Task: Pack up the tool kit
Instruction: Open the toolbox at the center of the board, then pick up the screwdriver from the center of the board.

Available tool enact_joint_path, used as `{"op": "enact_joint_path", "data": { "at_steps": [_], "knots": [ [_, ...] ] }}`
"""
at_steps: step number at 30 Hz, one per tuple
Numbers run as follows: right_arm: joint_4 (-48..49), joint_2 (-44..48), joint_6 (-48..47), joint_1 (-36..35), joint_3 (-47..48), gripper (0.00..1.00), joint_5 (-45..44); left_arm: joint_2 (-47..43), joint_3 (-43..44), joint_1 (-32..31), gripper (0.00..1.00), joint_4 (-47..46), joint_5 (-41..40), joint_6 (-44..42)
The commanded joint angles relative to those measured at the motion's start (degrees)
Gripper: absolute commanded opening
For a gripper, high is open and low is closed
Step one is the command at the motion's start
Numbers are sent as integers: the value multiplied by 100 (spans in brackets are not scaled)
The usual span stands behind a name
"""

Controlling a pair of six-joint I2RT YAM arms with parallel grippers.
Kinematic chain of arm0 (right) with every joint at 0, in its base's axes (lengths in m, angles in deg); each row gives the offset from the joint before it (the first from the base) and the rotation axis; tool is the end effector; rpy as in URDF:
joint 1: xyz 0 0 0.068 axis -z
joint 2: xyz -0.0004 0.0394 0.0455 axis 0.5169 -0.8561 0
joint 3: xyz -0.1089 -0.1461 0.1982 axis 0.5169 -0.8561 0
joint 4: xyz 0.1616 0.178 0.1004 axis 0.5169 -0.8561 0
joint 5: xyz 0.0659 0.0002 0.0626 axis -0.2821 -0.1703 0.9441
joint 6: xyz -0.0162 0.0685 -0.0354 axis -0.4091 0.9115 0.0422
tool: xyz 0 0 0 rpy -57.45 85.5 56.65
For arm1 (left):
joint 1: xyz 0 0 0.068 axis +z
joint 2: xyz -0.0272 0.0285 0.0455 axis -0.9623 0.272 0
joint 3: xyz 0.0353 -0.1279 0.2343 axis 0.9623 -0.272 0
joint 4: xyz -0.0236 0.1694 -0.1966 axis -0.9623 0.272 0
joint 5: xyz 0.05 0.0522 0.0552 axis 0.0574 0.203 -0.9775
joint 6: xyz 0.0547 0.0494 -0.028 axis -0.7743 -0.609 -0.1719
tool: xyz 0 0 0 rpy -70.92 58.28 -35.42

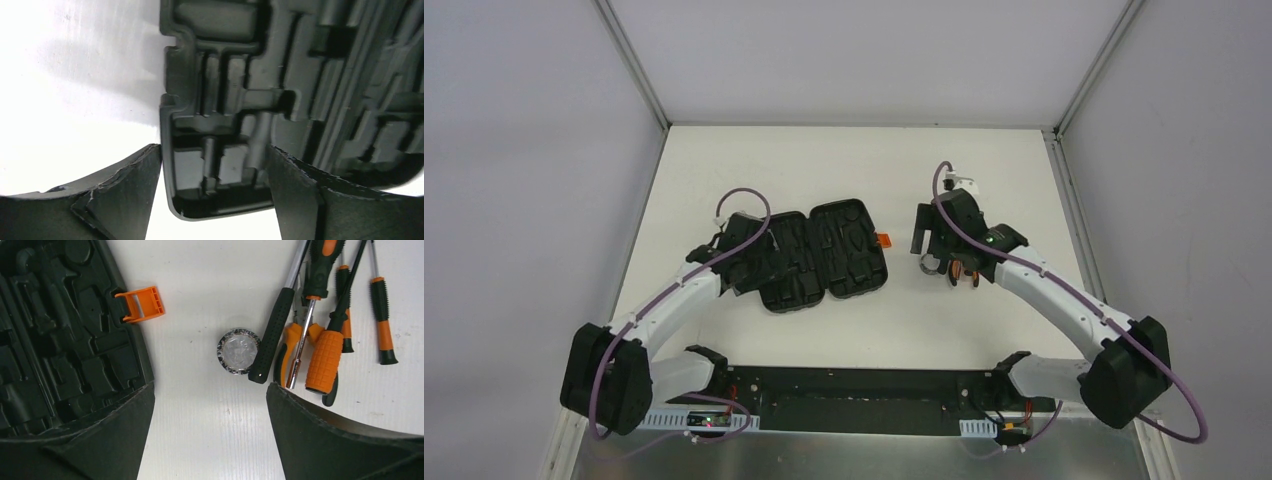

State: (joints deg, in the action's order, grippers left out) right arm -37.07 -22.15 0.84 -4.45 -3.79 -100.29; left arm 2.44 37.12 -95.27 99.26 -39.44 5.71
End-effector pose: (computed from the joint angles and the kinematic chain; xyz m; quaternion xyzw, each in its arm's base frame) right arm 0.2473 0.1518 0.2545 -0.0941 0.9059 0.0423 0.4106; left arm 0.2290 -0.0830 0.1677 -0.1922 0.9264 -0.1429 0.2905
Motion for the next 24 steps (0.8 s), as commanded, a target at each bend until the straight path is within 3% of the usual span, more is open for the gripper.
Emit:
{"op": "enact_joint_path", "data": {
  "at_steps": [1,5,12,16,20,24],
  "knots": [
    [-50,409,183,293,-54,84,-59,-592,786,-40,81,508,8,-90],
    [-152,397,182,871,9,81,-76,-994,1641,0,98,1188,-319,-630],
    [210,-610,438,2023,379,73,364,-1393,2451,46,99,1303,-844,-1880],
    [459,-1509,454,2316,774,66,577,-1655,2275,48,99,1042,-1219,-2508],
    [487,-2176,432,2511,1229,60,566,-1996,1902,47,99,688,-1757,-2746],
    [501,-2585,373,2629,1443,55,581,-2123,1607,64,99,474,-1802,-2845]
  ]
}}
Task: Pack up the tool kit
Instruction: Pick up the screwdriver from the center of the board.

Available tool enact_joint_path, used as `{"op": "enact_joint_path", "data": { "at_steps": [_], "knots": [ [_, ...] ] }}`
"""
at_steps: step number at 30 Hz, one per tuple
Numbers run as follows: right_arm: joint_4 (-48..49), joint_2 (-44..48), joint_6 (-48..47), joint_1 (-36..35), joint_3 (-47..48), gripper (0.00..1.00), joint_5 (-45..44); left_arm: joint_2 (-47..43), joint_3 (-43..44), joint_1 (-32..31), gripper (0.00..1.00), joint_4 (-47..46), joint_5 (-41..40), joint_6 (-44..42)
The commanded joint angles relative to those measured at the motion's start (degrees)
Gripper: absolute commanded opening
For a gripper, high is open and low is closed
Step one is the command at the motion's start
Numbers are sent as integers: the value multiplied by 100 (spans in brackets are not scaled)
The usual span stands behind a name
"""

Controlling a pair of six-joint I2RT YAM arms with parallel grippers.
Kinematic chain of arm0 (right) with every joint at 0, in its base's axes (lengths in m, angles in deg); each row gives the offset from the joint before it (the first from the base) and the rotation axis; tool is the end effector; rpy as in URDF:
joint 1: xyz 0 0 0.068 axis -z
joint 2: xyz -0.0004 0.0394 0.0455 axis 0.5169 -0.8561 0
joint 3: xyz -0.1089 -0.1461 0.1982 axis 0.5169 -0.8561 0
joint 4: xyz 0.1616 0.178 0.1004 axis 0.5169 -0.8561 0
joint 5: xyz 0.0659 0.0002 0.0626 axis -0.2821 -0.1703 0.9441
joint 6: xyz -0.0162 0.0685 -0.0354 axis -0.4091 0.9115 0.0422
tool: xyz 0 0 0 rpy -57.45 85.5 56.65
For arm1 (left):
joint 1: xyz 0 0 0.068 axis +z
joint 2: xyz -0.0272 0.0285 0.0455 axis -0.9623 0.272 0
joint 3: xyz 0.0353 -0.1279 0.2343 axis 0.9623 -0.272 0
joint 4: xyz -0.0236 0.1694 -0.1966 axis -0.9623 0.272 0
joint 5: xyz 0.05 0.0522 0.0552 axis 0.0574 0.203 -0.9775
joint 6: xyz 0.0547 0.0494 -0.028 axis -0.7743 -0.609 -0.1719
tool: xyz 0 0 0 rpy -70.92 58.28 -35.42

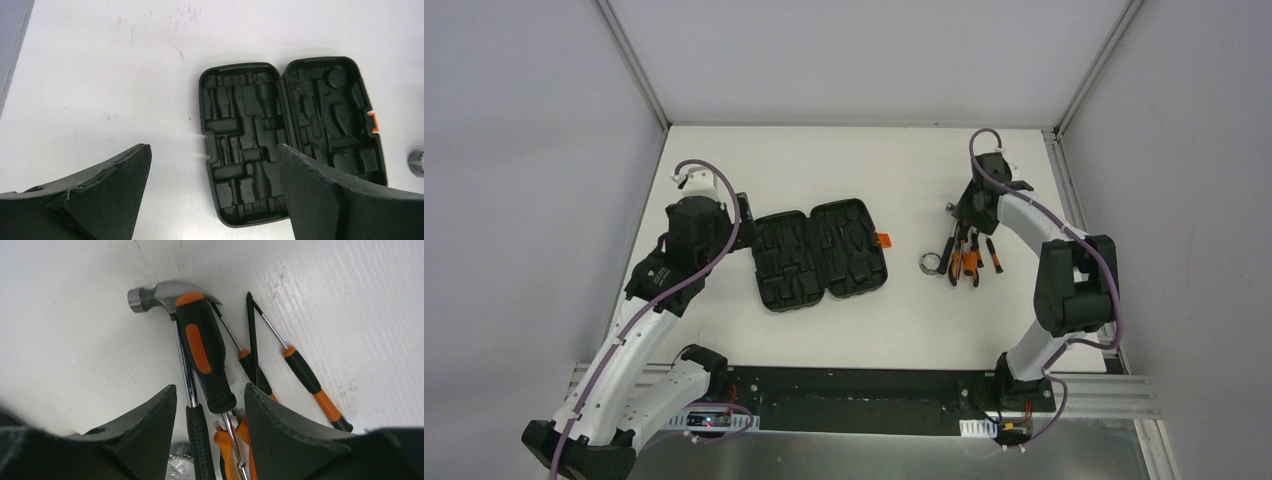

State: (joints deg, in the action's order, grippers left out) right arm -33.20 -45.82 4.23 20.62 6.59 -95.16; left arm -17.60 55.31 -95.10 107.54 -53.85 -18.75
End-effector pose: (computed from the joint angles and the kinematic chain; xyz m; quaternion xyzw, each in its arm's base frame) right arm 0.3668 0.0532 0.1927 0.1085 0.9376 -0.0185 0.3300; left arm 0.1970 -0.0522 0.3416 -0.0732 0.8221 -0.0604 0.5614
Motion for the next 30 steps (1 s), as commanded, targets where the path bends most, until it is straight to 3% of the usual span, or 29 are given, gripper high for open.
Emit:
{"op": "enact_joint_path", "data": {
  "at_steps": [1,15,23,30],
  "knots": [
    [54,-295,32,133,467,53,55,-140,-256,41,99,-354,-344,-392],
    [67,-886,-130,194,346,49,714,59,-343,45,99,-363,56,-281],
    [169,-346,-306,187,-19,25,1023,253,-333,40,99,-363,215,-235],
    [182,345,-465,26,-174,12,1142,335,-338,41,99,-396,296,-235]
  ]
}}
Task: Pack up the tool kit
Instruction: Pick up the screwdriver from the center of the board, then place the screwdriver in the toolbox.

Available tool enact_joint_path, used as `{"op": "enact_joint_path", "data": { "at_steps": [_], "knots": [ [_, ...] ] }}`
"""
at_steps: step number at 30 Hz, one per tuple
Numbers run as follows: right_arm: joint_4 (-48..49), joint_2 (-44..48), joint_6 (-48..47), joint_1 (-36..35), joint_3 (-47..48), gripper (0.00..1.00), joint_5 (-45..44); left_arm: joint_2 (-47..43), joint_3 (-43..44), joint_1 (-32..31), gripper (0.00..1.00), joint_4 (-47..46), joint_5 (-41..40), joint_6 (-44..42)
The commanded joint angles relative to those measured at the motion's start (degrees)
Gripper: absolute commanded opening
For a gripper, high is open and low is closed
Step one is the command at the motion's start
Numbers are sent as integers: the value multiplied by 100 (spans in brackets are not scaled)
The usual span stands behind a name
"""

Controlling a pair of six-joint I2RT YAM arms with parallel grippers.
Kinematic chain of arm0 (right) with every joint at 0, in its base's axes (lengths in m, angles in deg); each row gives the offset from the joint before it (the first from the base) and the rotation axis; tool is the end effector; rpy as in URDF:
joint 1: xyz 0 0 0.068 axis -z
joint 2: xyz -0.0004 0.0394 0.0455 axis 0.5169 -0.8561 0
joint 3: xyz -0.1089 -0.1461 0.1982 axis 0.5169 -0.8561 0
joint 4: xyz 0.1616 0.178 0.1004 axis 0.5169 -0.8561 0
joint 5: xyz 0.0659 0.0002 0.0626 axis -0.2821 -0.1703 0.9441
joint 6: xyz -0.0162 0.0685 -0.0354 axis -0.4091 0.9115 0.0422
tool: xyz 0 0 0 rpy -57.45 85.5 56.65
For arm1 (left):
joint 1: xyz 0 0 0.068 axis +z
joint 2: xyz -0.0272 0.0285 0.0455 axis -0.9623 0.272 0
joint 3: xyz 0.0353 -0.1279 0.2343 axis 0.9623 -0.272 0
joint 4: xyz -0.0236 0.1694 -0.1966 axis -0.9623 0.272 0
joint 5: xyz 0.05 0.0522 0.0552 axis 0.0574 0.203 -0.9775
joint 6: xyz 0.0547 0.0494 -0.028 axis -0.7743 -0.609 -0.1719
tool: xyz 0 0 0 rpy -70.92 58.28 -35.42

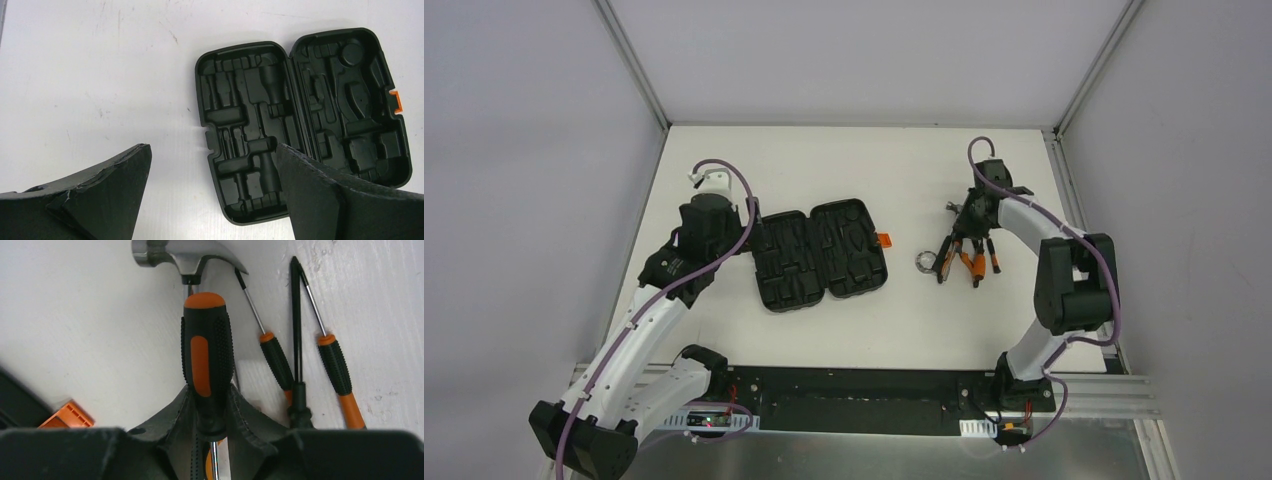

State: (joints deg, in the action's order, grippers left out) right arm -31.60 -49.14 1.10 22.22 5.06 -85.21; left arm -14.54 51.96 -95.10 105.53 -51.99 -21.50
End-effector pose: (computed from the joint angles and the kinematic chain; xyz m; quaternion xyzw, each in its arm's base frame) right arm 0.3690 0.0548 0.1647 0.0690 0.9547 0.0423 0.2863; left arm 0.2105 -0.0597 0.3143 -0.0389 0.8456 -0.0470 0.5304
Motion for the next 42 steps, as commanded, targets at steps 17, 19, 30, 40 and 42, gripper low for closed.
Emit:
{"op": "enact_joint_path", "data": {
  "at_steps": [17,19,30,40,42],
  "knots": [
    [170,1939,-439,-951,-58,0,-102,161,2,43,99,-247,430,53],
    [255,2032,-426,-1079,-55,0,-47,152,3,44,99,-255,513,51],
    [1192,2165,-54,-1750,-193,0,958,31,11,47,99,-361,1269,310],
    [2363,1939,305,-2560,-323,0,1679,-31,101,32,99,-505,2235,1500],
    [2593,1849,352,-2816,-329,0,1709,33,138,43,99,-563,2390,1736]
  ]
}}
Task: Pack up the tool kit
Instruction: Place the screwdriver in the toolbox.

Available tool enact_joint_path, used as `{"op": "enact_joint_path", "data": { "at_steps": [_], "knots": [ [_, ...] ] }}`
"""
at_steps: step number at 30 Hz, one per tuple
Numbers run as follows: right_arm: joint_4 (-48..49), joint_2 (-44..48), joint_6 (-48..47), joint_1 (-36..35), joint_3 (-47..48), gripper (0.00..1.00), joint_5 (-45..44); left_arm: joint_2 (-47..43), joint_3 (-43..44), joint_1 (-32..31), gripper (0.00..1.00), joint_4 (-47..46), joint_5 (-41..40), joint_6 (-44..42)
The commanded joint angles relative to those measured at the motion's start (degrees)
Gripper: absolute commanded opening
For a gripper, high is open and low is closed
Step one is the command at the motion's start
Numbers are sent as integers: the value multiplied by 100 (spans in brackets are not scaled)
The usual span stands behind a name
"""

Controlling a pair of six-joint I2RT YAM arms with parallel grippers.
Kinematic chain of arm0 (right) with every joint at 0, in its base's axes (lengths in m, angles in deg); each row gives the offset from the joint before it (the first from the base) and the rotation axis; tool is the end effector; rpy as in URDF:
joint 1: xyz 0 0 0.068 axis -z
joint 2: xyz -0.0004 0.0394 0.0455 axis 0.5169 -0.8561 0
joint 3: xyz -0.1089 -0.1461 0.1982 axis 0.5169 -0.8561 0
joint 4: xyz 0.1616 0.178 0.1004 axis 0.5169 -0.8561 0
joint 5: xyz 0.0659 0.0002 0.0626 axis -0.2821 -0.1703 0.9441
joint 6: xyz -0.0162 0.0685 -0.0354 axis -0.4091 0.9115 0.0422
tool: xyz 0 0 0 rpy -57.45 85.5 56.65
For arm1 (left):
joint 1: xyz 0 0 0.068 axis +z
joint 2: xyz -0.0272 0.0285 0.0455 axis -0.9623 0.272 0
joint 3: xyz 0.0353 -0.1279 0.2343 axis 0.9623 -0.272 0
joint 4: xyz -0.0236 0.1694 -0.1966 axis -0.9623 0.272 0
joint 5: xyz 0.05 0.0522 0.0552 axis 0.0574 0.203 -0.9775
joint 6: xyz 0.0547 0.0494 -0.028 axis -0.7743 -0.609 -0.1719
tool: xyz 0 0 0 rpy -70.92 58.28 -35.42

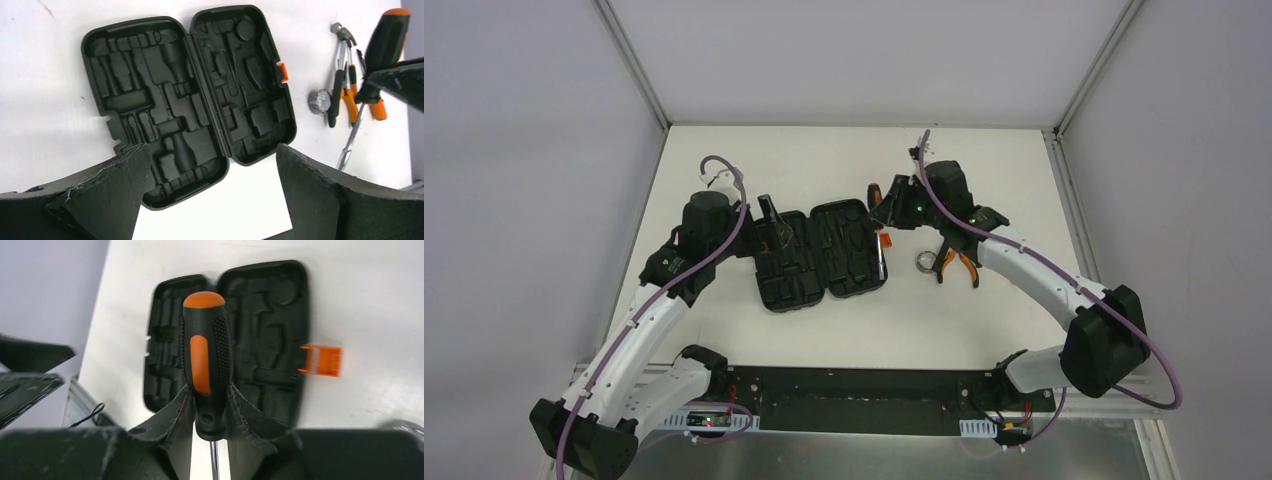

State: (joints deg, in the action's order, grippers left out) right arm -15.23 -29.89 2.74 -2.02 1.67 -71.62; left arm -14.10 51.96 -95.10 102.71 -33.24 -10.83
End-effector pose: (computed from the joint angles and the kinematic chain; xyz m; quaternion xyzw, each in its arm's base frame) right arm 0.2867 0.2027 0.2914 -0.1616 0.8216 0.3063 0.4527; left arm 0.2093 -0.0826 0.3177 -0.0316 0.8402 -0.2324 0.4889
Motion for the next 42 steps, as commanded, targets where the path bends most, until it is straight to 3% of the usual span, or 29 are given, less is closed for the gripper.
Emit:
{"op": "enact_joint_path", "data": {
  "at_steps": [1,7,23,29,33,40,42],
  "knots": [
    [1072,-124,197,-495,7,0,393,28,144,39,99,-329,593,805],
    [1715,-384,176,-1100,73,0,445,302,138,40,99,-774,1061,1414],
    [1531,-904,-416,-1935,583,0,441,917,306,41,96,-1069,1813,1744],
    [1397,-950,-779,-2084,646,0,313,1167,390,41,89,-1067,2157,1734],
    [1277,-956,-971,-2125,666,0,66,1233,400,40,73,-1065,2327,1737],
    [1178,-952,-1154,-2140,666,0,-241,1065,489,41,4,-1060,2220,1481],
    [1103,-923,-1146,-2136,695,13,-299,986,570,38,0,-999,2098,1255]
  ]
}}
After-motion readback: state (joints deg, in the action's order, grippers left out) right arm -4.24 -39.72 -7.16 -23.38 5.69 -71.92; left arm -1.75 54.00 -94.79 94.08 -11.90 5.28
